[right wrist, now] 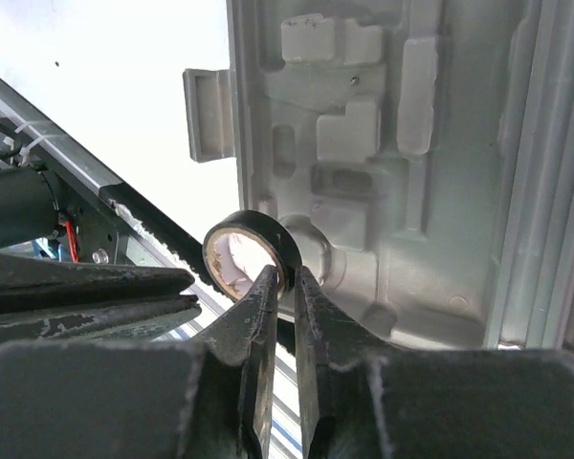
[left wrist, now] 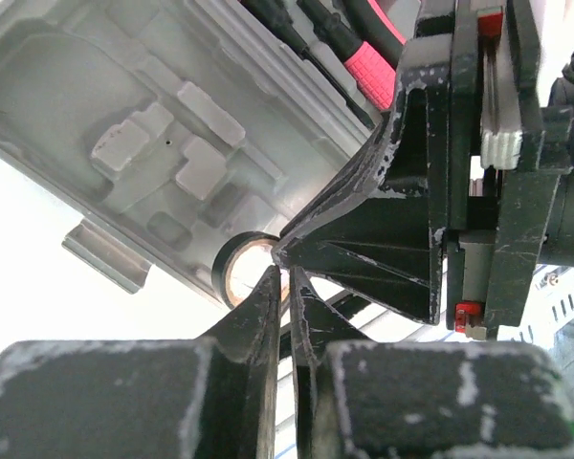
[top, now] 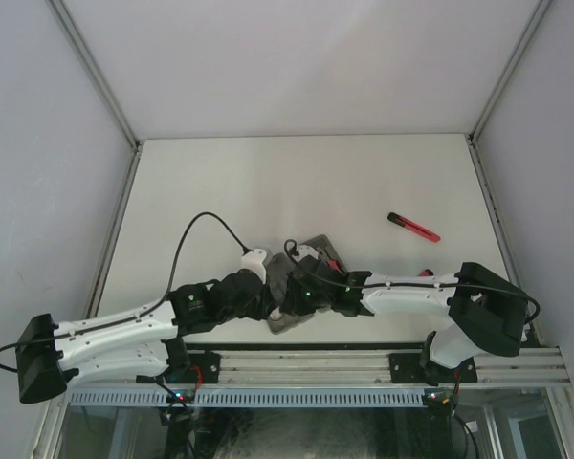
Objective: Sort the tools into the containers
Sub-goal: Adjust the engineering item in the storage box, then pick up the engineering item from the storage box.
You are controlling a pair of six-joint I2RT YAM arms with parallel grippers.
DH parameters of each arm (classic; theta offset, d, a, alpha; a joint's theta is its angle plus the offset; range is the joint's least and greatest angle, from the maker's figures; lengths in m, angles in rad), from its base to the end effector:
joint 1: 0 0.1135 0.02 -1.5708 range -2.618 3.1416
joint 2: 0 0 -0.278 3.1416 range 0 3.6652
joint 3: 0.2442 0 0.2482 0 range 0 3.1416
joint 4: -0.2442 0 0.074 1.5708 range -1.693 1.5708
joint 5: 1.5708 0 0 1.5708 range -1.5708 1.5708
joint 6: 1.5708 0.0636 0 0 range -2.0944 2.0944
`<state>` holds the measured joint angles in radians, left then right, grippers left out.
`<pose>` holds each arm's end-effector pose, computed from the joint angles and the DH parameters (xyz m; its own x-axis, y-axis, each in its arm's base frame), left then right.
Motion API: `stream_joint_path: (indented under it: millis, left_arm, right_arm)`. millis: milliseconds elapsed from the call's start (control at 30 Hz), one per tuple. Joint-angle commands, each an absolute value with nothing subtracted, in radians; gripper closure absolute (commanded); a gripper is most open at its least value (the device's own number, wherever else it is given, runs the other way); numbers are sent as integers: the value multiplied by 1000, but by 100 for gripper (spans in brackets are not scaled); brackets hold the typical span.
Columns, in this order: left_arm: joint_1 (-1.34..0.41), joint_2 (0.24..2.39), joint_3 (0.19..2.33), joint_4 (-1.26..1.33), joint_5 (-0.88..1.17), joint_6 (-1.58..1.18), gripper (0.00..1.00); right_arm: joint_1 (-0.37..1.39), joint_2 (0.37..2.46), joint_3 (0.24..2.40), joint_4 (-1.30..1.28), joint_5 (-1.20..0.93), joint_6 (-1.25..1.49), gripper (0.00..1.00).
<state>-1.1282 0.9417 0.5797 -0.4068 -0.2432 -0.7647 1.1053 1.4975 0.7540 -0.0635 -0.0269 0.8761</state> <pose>0.0997 -0.1746 0.2147 -0.7707 0.0573 -0.6346 0.3732 0.8478 -0.3768 0.1388 0.2802 0.1726 -0.9002 -0.0812 -0.4279 -0.3281 0.7724 0.5438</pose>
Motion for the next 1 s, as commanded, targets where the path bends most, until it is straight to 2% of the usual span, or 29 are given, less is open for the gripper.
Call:
stream_joint_path:
  millis: [0, 133, 233, 333, 533, 700, 800, 967]
  left_arm:
    - [-1126, 918, 599, -412, -278, -747, 90]
    - [-1125, 900, 571, -411, -277, -760, 91]
    - [-1122, 873, 549, -415, -286, -775, 91]
    - [-1115, 836, 527, -416, -295, -791, 89]
    - [-1096, 781, 490, -418, -295, -814, 85]
    - [-1089, 779, 489, -428, -293, -812, 85]
    - [-1087, 775, 488, -433, -296, -810, 85]
    - [-1082, 770, 489, -436, -296, -808, 85]
  right_arm:
    - [1100, 1486, 756, -34, -11, 867, 89]
    - [1101, 1495, 757, -47, 11, 873, 88]
    - [1102, 1499, 756, -60, 30, 876, 93]
    - [1103, 1488, 757, -68, 39, 874, 93]
    - [1105, 1512, 785, -98, 11, 843, 75]
    - [1132, 1595, 857, -163, 6, 823, 70]
    - [1139, 1627, 876, -179, 9, 828, 71]
    - [1146, 1653, 902, -224, 33, 829, 81]
